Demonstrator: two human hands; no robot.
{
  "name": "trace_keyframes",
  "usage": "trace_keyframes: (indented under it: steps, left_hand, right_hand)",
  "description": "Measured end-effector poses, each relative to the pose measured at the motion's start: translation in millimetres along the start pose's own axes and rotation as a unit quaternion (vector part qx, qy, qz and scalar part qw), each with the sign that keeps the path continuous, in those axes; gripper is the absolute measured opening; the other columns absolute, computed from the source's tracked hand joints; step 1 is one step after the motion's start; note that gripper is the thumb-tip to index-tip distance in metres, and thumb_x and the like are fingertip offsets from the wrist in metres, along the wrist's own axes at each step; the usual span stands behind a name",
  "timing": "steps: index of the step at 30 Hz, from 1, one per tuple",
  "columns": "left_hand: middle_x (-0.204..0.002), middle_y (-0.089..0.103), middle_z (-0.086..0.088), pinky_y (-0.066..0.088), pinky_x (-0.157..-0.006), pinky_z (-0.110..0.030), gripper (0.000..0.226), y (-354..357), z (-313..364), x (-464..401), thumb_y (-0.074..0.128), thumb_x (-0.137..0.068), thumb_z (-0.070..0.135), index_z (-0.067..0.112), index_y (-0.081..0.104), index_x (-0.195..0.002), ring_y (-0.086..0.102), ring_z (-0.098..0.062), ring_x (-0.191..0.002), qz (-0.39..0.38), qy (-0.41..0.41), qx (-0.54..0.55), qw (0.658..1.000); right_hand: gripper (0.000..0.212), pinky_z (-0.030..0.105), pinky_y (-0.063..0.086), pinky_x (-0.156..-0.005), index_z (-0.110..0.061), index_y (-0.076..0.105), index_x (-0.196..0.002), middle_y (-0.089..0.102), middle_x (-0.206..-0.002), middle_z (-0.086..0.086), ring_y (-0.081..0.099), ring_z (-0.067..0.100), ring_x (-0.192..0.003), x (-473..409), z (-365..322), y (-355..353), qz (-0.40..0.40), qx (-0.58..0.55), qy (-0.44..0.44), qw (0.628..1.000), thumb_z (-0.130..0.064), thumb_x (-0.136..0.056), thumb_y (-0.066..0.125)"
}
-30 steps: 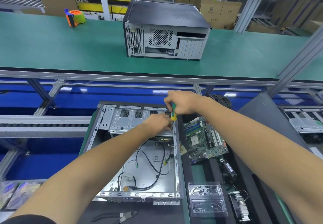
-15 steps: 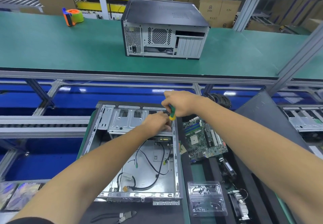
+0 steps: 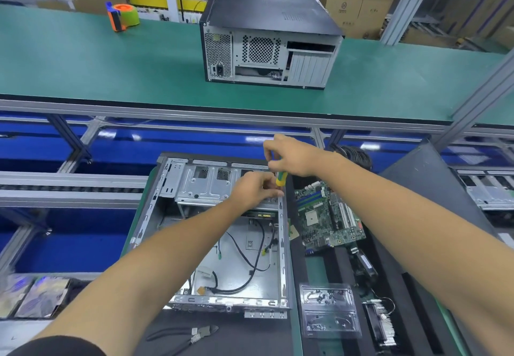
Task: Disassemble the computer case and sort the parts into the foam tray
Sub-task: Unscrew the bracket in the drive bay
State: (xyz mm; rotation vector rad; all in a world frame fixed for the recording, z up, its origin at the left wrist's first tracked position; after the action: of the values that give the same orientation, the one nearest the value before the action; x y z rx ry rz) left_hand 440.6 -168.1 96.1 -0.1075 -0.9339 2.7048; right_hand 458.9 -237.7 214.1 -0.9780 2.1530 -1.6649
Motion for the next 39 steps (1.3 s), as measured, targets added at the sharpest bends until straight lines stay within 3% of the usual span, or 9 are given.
trace_keyframes:
  steps: [6,10,14,19,24,27,32,36,39]
  left_hand:
    - [-0.082,0.074,0.011,0.049,-0.067,-0.03,0.03,4.7,2.2,-5.0,0.087,-0.081,0.031,0.022,0.059,-0.074,0.069,-0.002,-0.08,-0.009,0.003,0.004,1.0]
    - [-0.107,0.078,-0.003,0.055,-0.087,-0.021,0.018,8.5,6.9,-4.7,0.077,-0.089,0.005,0.017,0.073,-0.101,0.071,-0.003,-0.1,-0.065,0.016,0.082,0.994]
    - [-0.083,0.076,0.012,0.045,-0.065,-0.01,0.005,3.0,1.9,-5.5,0.08,-0.087,0.01,0.011,0.077,-0.092,0.065,0.011,-0.072,-0.036,0.017,0.054,0.998]
    - [-0.059,0.063,0.025,0.039,-0.051,-0.013,0.045,-0.9,-2.4,-5.7,0.091,-0.074,0.041,0.012,0.056,-0.071,0.057,0.001,-0.053,0.03,-0.015,0.003,0.999]
    - [-0.109,0.076,-0.012,0.058,-0.09,-0.028,0.034,8.0,7.5,-2.7,0.071,-0.09,-0.006,0.01,0.066,-0.12,0.073,-0.013,-0.102,-0.115,0.007,0.15,0.982]
    - [-0.093,0.079,-0.004,0.058,-0.094,-0.033,0.028,7.8,5.3,-7.5,0.076,-0.087,-0.003,0.023,0.073,-0.096,0.075,-0.009,-0.095,-0.092,0.008,0.112,0.989]
    - [-0.057,0.062,0.019,0.043,-0.056,-0.021,0.039,2.3,-1.9,-11.9,0.096,-0.066,0.036,0.029,0.057,-0.067,0.057,-0.001,-0.056,0.003,0.002,0.046,0.999]
    - [-0.09,0.076,0.014,0.054,-0.079,-0.019,0.025,9.7,3.4,-14.4,0.085,-0.082,0.012,0.017,0.073,-0.103,0.071,-0.003,-0.089,-0.102,0.044,0.083,0.99]
    - [-0.099,0.079,0.008,0.058,-0.093,-0.03,0.022,14.3,1.3,-17.7,0.076,-0.087,-0.003,0.012,0.074,-0.103,0.073,-0.006,-0.101,-0.135,0.022,0.111,0.984]
  right_hand:
    - [0.012,0.034,0.025,-0.053,-0.021,0.042,-0.091,0.049,-0.074,-0.001,0.046,0.023,-0.068,-0.2,1.4,-1.4,-0.006,0.156,0.026,0.987,-0.031,-0.098,0.046]
    - [0.021,0.038,0.041,-0.058,-0.032,0.049,-0.096,0.06,-0.09,-0.003,0.055,0.024,-0.084,2.3,-6.3,-2.5,-0.03,0.103,-0.022,0.994,-0.016,-0.086,0.059]
    - [0.026,0.04,0.045,-0.068,-0.032,0.052,-0.108,0.053,-0.103,-0.001,0.054,0.023,-0.09,5.1,-2.2,-1.0,-0.034,0.068,-0.004,0.997,-0.028,-0.085,0.065]
    - [0.019,0.034,0.027,-0.052,-0.019,0.046,-0.089,0.048,-0.07,-0.001,0.043,0.021,-0.062,-0.6,-4.0,-4.5,0.003,0.164,0.013,0.986,-0.036,-0.097,0.048]
    - [0.014,0.036,0.039,-0.059,-0.029,0.047,-0.096,0.056,-0.087,-0.003,0.052,0.023,-0.077,1.8,-5.1,0.2,-0.025,0.108,-0.01,0.994,-0.025,-0.089,0.058]
    - [0.019,0.038,0.045,-0.066,-0.037,0.047,-0.102,0.056,-0.103,-0.007,0.056,0.022,-0.087,2.9,-4.8,-0.1,-0.03,0.143,-0.014,0.989,-0.042,-0.088,0.059]
    - [0.017,0.034,0.023,-0.052,-0.02,0.051,-0.099,0.048,-0.075,-0.003,0.042,0.014,-0.063,3.3,-1.2,-4.2,0.015,0.177,0.017,0.984,-0.036,-0.099,0.045]
    - [0.008,0.037,0.039,-0.061,-0.025,0.053,-0.101,0.06,-0.089,-0.002,0.053,0.022,-0.079,4.1,-10.2,-0.9,-0.02,0.107,-0.003,0.994,-0.025,-0.093,0.053]
    - [0.017,0.037,0.045,-0.066,-0.029,0.056,-0.104,0.059,-0.103,-0.008,0.056,0.02,-0.089,6.1,-11.5,0.5,-0.043,0.121,-0.009,0.992,-0.026,-0.088,0.061]
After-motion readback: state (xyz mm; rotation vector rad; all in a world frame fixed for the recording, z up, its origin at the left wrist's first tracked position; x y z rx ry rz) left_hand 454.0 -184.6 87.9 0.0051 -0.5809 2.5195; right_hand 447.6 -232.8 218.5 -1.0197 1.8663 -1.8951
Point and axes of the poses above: each hand's wrist, its own x-axis away from the middle knuckle, its own y-axis out of the palm, z = x × y, the point moved 9 cm from there along -x, towards the middle knuckle
